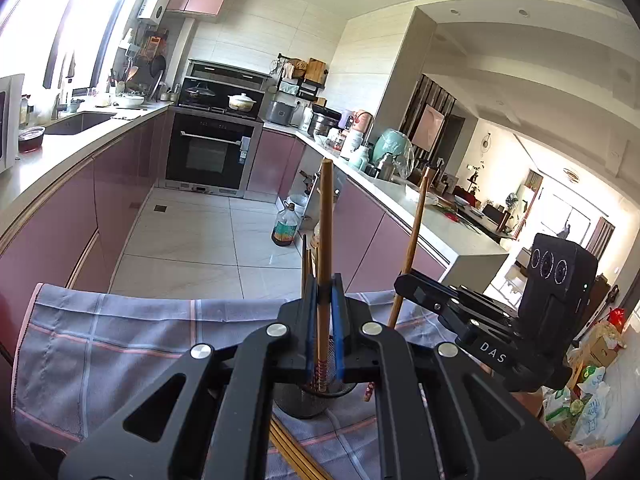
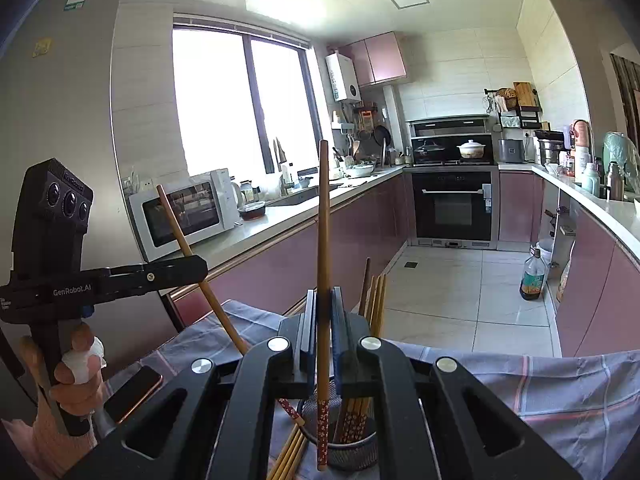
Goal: Organize utensils
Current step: 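Lift the chopstick upright over the mesh cup with the left gripper while the right gripper does likewise, then lower the chopstick into the mesh cup and open the left gripper while the right gripper releases its chopstick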
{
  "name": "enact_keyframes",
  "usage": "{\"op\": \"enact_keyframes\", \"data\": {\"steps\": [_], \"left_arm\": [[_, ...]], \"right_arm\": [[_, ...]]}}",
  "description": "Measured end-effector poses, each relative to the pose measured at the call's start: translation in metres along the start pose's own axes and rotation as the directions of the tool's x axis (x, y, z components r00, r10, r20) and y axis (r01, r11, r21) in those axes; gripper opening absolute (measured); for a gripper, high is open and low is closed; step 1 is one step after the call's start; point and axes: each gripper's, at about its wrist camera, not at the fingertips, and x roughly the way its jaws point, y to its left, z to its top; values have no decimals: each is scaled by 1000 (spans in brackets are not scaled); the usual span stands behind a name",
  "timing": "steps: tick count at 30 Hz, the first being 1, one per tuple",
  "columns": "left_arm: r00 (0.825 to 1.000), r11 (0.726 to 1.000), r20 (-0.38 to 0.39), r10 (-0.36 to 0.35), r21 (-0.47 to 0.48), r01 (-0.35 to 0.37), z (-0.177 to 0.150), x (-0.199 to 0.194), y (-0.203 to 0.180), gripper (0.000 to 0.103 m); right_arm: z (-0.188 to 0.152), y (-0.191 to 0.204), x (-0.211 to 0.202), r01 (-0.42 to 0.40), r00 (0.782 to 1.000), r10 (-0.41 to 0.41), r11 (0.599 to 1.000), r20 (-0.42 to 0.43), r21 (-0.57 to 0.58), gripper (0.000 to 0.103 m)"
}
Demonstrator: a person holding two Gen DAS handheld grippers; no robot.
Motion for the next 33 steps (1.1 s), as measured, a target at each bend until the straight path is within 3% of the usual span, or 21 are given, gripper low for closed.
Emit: {"op": "enact_keyframes", "data": {"steps": [10, 16, 22, 27, 33], "left_arm": [[995, 996, -76, 63, 61, -59, 0, 37, -11, 7], [981, 994, -172, 89, 83, -75, -12, 74, -8, 7], [960, 989, -256, 114, 116, -87, -29, 107, -4, 7], [957, 989, -267, 115, 121, -85, -31, 115, -1, 8], [953, 990, -278, 122, 105, -96, -33, 128, 5, 8]], "right_arm": [[-1, -11, 25, 62, 998, -62, 998, 19, 13, 5], [-21, -14, 49, 78, 993, -78, 997, -87, -3, 5], [-38, -15, 68, 89, 973, -91, 996, -213, -22, 5], [-46, -20, 80, 103, 954, -101, 995, -283, -7, 6], [-49, -24, 82, 113, 952, -102, 993, -290, 22, 9]]}}
